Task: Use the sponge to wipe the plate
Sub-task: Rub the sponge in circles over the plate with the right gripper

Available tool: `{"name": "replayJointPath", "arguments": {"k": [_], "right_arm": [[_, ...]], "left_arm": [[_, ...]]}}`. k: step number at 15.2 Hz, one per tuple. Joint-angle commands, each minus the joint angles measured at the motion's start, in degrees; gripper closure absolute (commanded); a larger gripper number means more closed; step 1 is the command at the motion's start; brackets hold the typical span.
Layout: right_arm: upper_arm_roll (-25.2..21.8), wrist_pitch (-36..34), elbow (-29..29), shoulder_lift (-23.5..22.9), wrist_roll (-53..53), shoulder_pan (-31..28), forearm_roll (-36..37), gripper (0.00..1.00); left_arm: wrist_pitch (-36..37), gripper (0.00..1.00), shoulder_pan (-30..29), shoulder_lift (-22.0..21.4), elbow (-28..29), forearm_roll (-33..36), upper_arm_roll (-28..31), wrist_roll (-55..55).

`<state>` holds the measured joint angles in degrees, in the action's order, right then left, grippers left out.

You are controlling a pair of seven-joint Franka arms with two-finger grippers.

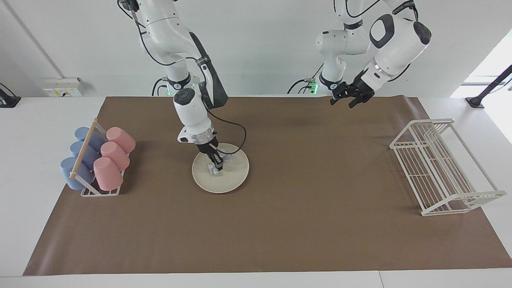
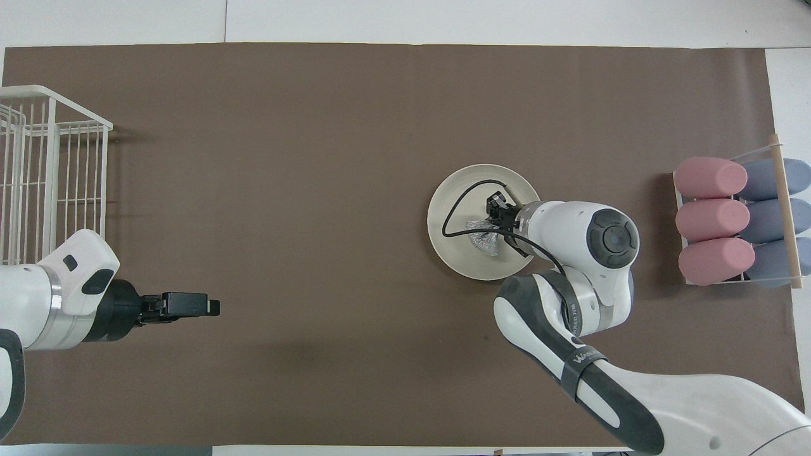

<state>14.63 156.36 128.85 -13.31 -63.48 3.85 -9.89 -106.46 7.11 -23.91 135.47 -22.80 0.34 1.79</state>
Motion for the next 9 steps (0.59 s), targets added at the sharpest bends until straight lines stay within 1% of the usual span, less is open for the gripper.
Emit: {"name": "replayJointPath", "arguments": {"k": [1, 3, 5, 9], "right_arm": [[0.2, 1.7, 0.5, -3.9, 6.3, -3.0, 0.0, 1.00], [0.2, 1.6, 0.5, -3.9, 6.1, -2.9, 0.0, 1.00], [0.3, 1.6, 0.6, -3.7, 3.3, -1.7, 0.0, 1.00], [0.3, 1.8, 0.6, -3.6, -9.6, 4.8, 0.0, 1.00]], "left_arm": [[0.7, 0.00, -0.8, 0.9, -1.3, 1.3, -0.4, 0.8], [0.6, 0.00, -0.8, 0.9, -1.5, 1.3, -0.4, 0.7], [0.6, 0.00, -0.9, 1.3, -2.0, 1.3, -0.4, 0.8], [0.6, 0.00, -1.8, 1.3, -2.1, 1.3, -0.4, 0.8]]}}
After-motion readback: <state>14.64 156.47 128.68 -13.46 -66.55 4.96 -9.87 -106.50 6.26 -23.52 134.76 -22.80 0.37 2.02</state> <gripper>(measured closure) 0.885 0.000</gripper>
